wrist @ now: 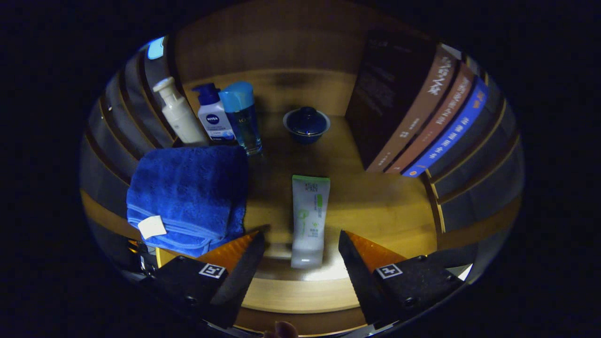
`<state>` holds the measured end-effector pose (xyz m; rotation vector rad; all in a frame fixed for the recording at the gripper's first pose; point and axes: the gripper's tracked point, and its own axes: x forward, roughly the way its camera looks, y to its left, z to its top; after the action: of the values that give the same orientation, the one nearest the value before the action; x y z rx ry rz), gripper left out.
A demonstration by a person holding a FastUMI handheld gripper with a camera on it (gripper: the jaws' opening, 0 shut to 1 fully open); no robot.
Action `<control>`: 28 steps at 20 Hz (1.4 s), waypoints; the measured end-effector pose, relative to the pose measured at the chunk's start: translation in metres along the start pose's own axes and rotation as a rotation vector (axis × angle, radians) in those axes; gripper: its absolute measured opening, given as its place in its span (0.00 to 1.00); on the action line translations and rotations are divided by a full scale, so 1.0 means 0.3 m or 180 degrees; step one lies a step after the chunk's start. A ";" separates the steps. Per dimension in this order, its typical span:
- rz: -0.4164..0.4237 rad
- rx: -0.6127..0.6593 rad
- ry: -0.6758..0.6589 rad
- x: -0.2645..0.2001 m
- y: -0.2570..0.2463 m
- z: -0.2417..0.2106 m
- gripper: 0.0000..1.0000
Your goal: Pull open the drawer, take out the items inside it, and place them on the countertop above the cabinet.
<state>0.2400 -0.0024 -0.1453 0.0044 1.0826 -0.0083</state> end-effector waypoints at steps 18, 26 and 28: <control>0.0009 0.0178 -0.2731 -0.662 0.054 -0.256 0.99; -0.0023 0.0080 -0.3155 -0.651 0.025 -0.680 0.99; 0.0021 0.0004 -0.3186 -0.611 0.046 -0.753 0.99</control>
<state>-0.0454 0.0141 -0.0894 0.0042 0.0817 -0.0042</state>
